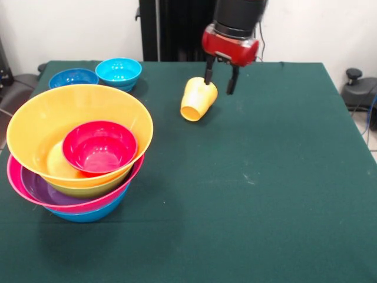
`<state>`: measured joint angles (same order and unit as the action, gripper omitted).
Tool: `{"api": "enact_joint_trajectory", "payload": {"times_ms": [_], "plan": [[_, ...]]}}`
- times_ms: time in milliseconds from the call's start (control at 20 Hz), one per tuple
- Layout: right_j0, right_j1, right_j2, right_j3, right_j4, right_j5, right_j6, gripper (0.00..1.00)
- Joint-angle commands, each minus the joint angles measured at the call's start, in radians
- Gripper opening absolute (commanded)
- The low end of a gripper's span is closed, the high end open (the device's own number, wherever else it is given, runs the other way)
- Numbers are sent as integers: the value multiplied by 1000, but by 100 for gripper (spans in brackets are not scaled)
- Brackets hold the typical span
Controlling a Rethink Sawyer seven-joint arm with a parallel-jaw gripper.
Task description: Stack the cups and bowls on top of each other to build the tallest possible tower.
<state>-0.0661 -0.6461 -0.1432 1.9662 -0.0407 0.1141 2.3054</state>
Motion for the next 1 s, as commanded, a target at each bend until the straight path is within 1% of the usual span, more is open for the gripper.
{"api": "enact_joint_trajectory", "payload": {"times_ms": [50, 200, 300, 500, 650, 850, 1000], "plan": [[-193, -101, 152, 202, -165, -118, 15, 100], [-248, -76, 155, 233, -238, -183, 20, 100], [-271, -45, 153, 241, -276, -219, 29, 100], [-288, 5, 139, 246, -326, -264, 48, 100], [-300, 45, 140, 253, -348, -268, 56, 100], [-282, 93, 109, 254, -369, -308, 71, 100], [-287, 125, 102, 253, -392, -339, 75, 100]]}}
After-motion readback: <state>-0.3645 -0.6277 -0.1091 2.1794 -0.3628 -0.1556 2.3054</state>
